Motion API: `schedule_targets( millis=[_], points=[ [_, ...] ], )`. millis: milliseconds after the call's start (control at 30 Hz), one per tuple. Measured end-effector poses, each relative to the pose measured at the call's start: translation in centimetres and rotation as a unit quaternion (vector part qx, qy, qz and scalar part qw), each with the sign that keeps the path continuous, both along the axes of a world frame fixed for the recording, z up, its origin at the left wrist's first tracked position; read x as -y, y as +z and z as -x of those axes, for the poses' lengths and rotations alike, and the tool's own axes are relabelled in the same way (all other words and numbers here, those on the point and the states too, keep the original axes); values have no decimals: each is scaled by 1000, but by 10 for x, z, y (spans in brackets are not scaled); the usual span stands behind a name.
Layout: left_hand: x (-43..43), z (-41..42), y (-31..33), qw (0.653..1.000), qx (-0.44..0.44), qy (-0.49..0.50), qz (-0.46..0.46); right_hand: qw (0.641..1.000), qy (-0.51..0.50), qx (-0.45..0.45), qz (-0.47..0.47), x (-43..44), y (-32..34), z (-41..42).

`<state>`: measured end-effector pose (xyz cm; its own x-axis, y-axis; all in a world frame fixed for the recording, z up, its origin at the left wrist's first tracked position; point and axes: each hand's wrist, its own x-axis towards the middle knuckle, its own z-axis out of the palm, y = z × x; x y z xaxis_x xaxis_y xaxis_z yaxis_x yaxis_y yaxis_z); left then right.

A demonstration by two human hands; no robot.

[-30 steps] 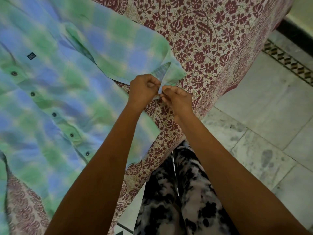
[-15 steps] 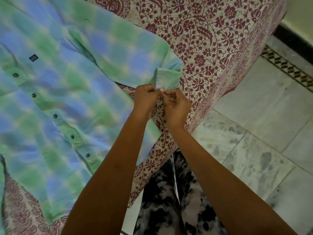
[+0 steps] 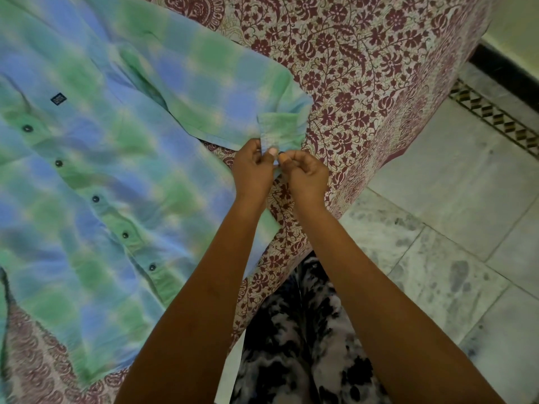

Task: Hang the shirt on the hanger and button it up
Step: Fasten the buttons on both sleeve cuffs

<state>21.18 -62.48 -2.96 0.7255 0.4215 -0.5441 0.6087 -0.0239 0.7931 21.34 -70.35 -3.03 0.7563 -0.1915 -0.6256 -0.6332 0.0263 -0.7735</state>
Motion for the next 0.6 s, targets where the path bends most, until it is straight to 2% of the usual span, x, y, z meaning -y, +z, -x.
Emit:
schedule_targets(
  millis=[67, 167, 333, 500, 600],
  points=[
    [-8, 6, 1, 995, 33, -74, -57, 990, 38, -96, -100, 10, 6, -7],
    [-22, 15, -1, 947, 126, -205, -212, 977, 108, -137, -124, 19, 9, -11],
    [-31, 15, -7, 905, 151, -310, -249, 975, 94, -146, -140, 22, 6, -7],
    [-16, 13, 4, 856, 171, -333, -357, 968, 91, -133, -193, 26, 9, -4],
    [-11, 13, 4, 864, 147, -300, -376, 980, 93, -103, -143, 23, 13, -7]
  ],
)
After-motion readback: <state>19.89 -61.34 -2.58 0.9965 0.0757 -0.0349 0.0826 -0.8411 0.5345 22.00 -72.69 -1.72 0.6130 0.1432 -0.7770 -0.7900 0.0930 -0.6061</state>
